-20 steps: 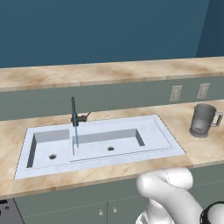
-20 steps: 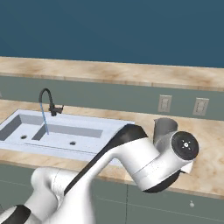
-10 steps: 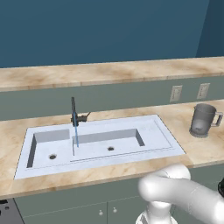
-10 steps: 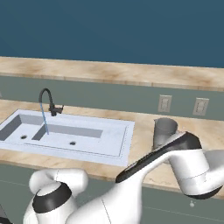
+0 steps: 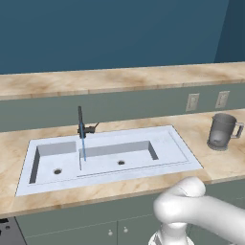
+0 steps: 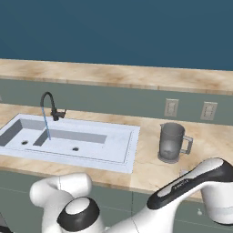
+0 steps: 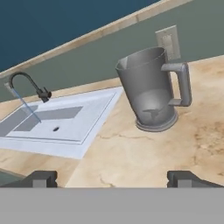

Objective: Turn on the sink faucet and place the jug under the water for a few seconds to fill it up.

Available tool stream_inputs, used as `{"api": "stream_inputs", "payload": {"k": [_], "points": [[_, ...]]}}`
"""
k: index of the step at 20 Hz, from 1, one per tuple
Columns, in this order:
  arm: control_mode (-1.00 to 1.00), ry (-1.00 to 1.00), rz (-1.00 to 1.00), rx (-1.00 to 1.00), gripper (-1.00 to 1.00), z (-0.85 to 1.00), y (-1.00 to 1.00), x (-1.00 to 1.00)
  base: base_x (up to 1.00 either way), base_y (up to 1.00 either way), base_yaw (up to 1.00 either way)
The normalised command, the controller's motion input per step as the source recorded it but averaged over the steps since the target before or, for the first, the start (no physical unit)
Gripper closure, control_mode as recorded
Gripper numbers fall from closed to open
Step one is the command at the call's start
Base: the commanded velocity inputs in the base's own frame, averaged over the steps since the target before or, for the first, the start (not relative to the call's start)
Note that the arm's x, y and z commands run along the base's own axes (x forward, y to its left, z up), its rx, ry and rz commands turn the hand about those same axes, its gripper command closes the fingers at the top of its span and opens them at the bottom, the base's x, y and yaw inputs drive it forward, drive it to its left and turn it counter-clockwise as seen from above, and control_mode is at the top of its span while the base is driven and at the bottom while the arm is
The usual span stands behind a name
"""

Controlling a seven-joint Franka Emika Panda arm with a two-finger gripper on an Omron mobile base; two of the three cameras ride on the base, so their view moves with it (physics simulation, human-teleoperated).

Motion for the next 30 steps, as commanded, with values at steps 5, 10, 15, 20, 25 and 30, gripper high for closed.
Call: {"api": "stream_inputs", "payload": {"k": [5,10,15,20,25,30], "points": [[-1.0,-0.08,0.0,0.0,-1.0,-0.12,0.0,0.16,0.0,0.0,0.0],[-1.0,-0.15,0.0,0.0,-1.0,-0.31,0.0,0.37,0.0,0.0,0.0],[-1.0,-0.15,0.0,0.0,-1.0,-0.15,0.0,0.39,0.0,0.0,0.0],[-1.0,-0.09,0.0,0.0,-1.0,-0.01,0.0,0.23,0.0,0.0,0.0],[-1.0,-0.04,0.0,0.0,-1.0,-0.1,-0.13,0.43,0.0,0.0,0.0],[-1.0,-0.02,0.0,0.0,-1.0,-0.1,-0.24,0.34,0.0,0.0,0.0]]}}
